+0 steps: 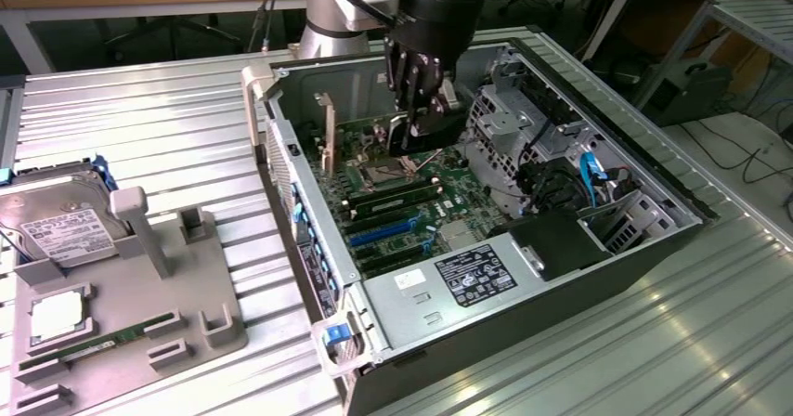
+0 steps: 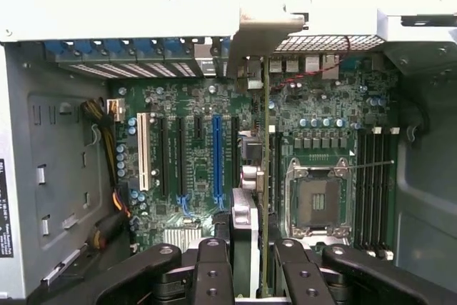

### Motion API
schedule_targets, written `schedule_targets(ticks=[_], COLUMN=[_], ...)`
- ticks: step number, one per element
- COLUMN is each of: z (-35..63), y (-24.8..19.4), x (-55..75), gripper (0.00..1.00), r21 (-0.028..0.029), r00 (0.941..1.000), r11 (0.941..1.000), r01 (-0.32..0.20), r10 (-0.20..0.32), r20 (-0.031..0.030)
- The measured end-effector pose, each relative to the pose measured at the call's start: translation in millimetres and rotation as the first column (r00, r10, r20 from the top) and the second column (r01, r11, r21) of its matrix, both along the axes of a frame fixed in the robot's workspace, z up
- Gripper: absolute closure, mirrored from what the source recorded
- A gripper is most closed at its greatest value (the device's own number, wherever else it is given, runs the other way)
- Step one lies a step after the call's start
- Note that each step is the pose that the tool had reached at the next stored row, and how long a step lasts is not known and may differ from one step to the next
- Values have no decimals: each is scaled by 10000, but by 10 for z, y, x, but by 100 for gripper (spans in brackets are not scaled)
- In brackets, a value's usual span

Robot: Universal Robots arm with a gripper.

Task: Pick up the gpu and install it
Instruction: 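Insert the gpu into the slot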

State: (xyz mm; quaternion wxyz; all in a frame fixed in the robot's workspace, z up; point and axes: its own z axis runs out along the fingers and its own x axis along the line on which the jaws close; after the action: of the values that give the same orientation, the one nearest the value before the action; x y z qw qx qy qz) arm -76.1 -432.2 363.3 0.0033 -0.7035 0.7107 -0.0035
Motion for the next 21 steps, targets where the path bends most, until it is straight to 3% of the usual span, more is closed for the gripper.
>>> schedule_targets(ticks=[6, 11, 21], z=[-36, -53, -239], y=[-63, -144, -148], x=[-5, -5, -11], gripper=[72, 72, 72], r21=[7, 11, 10], r00=[10000, 10000, 10000], r11=[10000, 10000, 10000], r01=[0, 0, 0], r10=[0, 0, 0], r20=[0, 0, 0])
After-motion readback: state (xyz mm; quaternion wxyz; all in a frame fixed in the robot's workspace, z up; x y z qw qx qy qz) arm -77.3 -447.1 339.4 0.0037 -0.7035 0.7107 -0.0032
